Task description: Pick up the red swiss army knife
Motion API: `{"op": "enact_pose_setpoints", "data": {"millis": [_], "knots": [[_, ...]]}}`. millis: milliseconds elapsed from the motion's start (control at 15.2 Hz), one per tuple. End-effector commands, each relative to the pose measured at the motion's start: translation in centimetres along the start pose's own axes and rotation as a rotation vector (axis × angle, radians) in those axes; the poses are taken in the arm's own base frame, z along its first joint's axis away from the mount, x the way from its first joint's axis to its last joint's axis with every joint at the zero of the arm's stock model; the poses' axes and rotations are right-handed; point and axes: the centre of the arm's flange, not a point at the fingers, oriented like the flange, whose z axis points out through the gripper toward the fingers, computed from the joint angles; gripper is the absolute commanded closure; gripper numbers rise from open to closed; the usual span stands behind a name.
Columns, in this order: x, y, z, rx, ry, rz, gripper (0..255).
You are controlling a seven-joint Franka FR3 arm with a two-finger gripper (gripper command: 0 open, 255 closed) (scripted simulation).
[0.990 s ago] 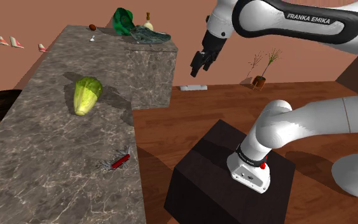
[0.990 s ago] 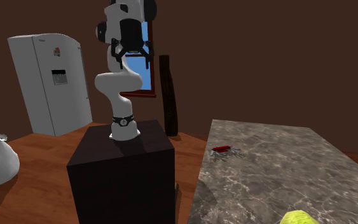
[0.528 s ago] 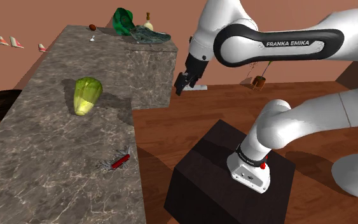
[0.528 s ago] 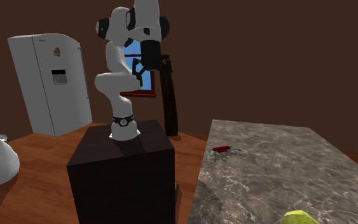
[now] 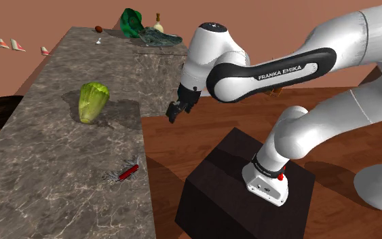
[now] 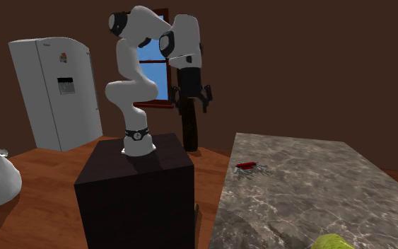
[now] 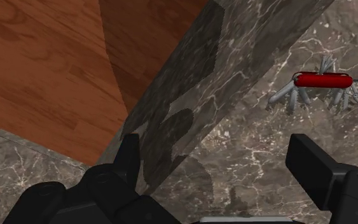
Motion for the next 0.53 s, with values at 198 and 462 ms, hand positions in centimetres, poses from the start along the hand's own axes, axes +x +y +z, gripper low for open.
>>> {"op": "enact_pose_setpoints", "data": {"millis": [198, 462], "knots": [[-0.3, -5.0, 4.4, 0.004, 0.004, -0.003, 0], [-0.4, -8.8, 8.0, 0.006, 0.006, -0.006, 0]]}}
